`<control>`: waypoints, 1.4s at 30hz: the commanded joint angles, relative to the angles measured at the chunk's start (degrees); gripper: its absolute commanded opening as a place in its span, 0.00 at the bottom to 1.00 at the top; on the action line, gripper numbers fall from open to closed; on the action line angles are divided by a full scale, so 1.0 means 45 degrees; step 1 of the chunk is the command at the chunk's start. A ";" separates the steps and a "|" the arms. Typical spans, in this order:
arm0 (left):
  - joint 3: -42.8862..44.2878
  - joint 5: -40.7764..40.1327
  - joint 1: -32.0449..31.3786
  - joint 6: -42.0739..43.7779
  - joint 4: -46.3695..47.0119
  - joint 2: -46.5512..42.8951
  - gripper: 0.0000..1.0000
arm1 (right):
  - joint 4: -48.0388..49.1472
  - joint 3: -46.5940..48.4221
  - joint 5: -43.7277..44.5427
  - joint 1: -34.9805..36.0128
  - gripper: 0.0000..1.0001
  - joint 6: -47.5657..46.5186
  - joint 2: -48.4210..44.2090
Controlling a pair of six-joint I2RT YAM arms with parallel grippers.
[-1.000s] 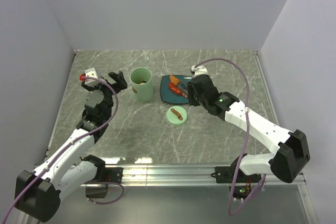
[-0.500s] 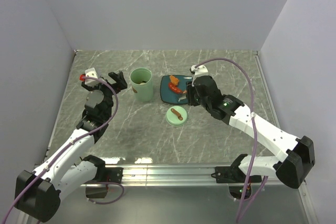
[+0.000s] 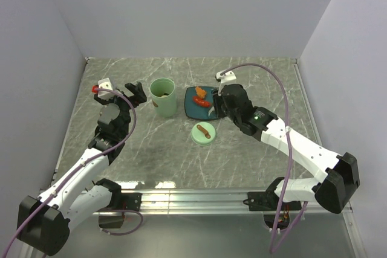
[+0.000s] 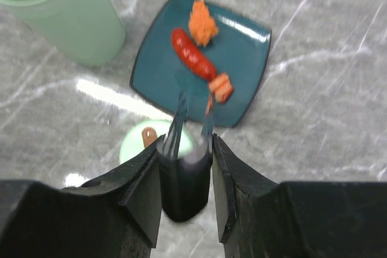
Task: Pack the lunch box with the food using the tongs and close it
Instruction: Pick up the food using the clamp
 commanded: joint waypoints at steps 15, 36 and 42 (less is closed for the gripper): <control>-0.0047 0.0199 0.0059 0.0153 0.0600 0.0184 0.99 | 0.3726 0.1193 -0.0633 -0.0201 0.43 -0.3160 0.1058; 0.0032 0.0179 0.0078 0.0153 0.0620 0.0439 0.99 | 0.6113 0.1075 -0.4774 -0.2037 0.44 -0.3629 0.2794; 0.0051 0.0218 0.0078 0.0153 0.0640 0.0497 0.99 | 0.6522 0.1016 -0.5908 -0.2545 0.44 -0.3727 0.3343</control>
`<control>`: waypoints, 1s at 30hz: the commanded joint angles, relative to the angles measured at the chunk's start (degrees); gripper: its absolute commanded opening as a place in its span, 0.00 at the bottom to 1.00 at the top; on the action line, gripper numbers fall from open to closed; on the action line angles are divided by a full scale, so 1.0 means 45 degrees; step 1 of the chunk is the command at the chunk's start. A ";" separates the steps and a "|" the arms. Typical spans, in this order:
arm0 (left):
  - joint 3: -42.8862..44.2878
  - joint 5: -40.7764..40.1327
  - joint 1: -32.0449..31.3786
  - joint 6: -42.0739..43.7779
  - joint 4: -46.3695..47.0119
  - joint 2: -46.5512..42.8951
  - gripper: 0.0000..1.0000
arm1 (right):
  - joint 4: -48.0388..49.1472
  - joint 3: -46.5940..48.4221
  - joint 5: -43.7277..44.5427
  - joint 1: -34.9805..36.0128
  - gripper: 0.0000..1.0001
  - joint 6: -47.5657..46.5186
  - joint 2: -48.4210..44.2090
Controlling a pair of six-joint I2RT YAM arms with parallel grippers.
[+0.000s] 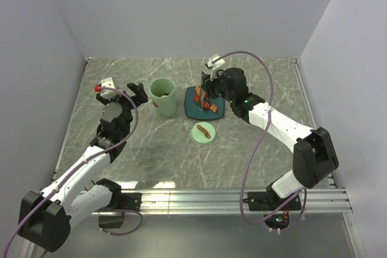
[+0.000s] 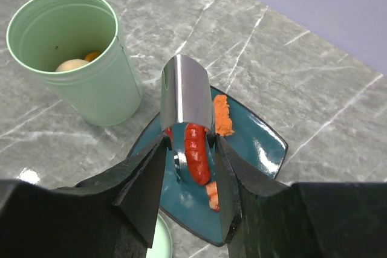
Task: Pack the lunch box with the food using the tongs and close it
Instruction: Pick up the food using the clamp
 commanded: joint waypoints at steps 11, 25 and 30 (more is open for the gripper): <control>0.0090 0.0296 0.0117 0.0133 0.0572 0.0139 1.00 | 0.0655 0.0483 -0.1161 -0.0312 0.28 -0.0143 0.0110; 0.0071 0.0316 0.0137 0.0133 0.0572 0.0119 1.00 | 0.1025 0.0327 0.0243 0.0156 0.20 0.0521 -0.1550; 0.0071 0.0316 0.0137 0.0133 0.0572 0.0099 0.99 | 0.1590 0.0424 0.0636 0.0937 0.20 0.0619 -0.2233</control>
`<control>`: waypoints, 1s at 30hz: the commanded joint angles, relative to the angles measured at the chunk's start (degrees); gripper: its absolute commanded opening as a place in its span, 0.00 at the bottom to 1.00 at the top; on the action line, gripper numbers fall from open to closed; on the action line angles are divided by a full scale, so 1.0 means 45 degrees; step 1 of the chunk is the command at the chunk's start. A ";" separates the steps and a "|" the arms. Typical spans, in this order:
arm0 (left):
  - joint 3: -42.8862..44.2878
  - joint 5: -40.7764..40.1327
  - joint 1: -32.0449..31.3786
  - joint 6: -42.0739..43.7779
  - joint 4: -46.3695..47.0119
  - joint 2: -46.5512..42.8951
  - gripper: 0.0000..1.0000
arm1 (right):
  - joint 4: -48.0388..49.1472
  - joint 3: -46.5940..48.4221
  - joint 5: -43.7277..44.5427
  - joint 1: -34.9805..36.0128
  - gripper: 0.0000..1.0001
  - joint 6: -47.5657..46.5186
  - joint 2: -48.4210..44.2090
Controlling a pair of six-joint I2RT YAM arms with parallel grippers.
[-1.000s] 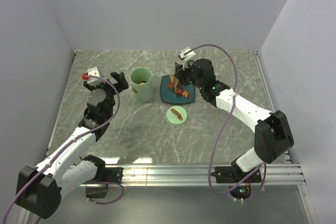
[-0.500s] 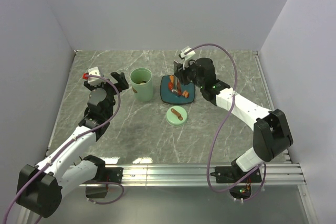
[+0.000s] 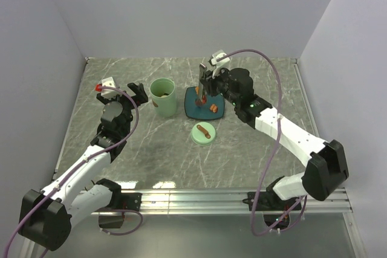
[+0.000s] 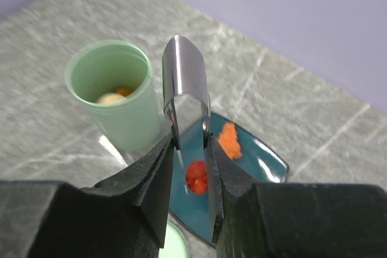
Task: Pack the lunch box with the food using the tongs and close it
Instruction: Pick up the food using the clamp, then place the food into the lunch box
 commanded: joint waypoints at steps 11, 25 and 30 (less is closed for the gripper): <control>0.0032 0.0180 0.0054 0.0133 0.0547 -0.0158 0.99 | 0.2999 0.1399 -0.0016 0.1658 0.21 0.0148 -0.0934; 0.0051 0.0102 0.0054 0.0153 0.0567 -0.0080 0.99 | 0.2355 0.4367 -0.0172 0.2478 0.21 -0.0653 0.0805; 0.0051 0.0121 0.0074 0.0153 0.0567 -0.0061 0.99 | 0.2413 0.4817 -0.0485 0.2537 0.21 -0.0517 0.1449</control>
